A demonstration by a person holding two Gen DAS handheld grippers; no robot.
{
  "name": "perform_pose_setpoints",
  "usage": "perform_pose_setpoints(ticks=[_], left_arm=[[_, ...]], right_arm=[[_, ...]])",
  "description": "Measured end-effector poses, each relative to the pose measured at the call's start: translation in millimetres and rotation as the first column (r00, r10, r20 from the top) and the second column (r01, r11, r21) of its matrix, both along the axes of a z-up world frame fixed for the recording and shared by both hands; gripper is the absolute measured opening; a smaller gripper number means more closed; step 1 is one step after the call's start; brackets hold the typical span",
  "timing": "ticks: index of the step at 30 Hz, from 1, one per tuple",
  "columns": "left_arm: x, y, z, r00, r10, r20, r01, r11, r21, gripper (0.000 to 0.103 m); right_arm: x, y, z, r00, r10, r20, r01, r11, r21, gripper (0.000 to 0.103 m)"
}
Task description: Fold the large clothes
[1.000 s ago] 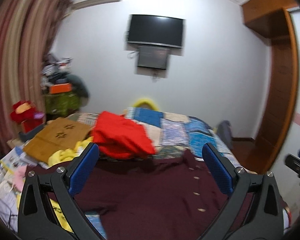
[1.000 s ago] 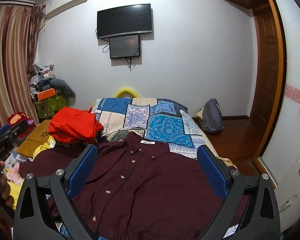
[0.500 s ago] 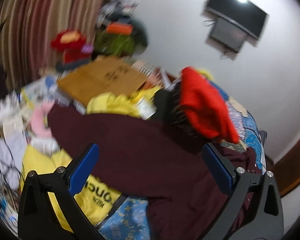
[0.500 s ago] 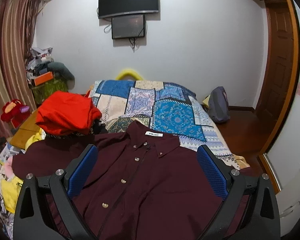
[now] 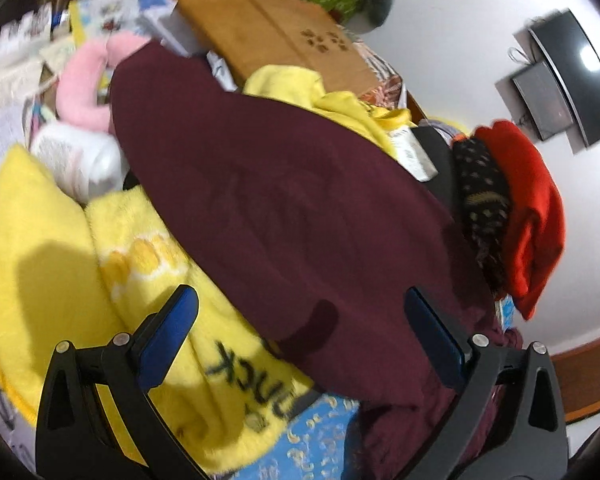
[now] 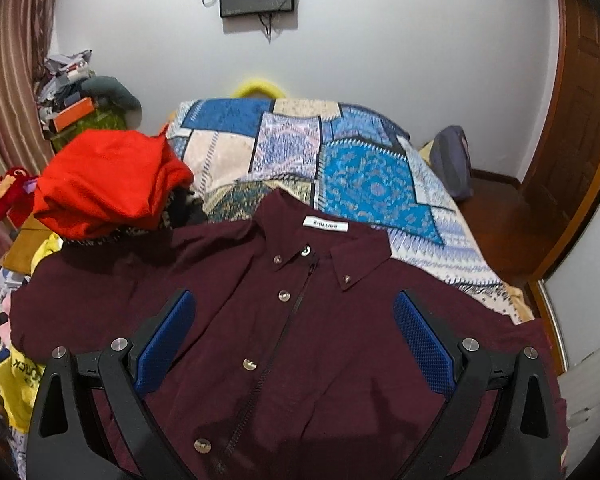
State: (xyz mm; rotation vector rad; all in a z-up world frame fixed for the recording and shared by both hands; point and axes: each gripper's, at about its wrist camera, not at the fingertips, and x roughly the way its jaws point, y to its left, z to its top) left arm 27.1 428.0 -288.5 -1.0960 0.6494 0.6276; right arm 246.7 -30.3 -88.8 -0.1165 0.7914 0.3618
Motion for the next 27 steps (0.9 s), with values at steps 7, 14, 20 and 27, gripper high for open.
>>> perform_pose_setpoints(ticks=[7,14,20,27], left_arm=[[10,27,-28,0.998,0.061,-0.01,-0.061,0.998,0.003,0.092],[17,32,-19,0.986,0.088,-0.144,-0.065,0.985,0.158,0.02],[17,25,13,0.984,0.074,-0.161,-0.032,0.967,0.254,0.009],[22,-7,98,1.0,0.006,-0.009,-0.002,0.92,0.391,0.005]], right_arm=[[4,5,-10,1.0,-0.014,-0.027,0.013,0.999,-0.041,0.099],[6,5,-9,0.999,-0.031,-0.028,0.03,0.999,-0.036,0.099],[1,-3,-3,0.999,-0.035,-0.007,0.034,0.999,-0.036,0.099],[-6,-16,5,0.999,-0.039,0.035,0.04,0.998,-0.038,0.099]])
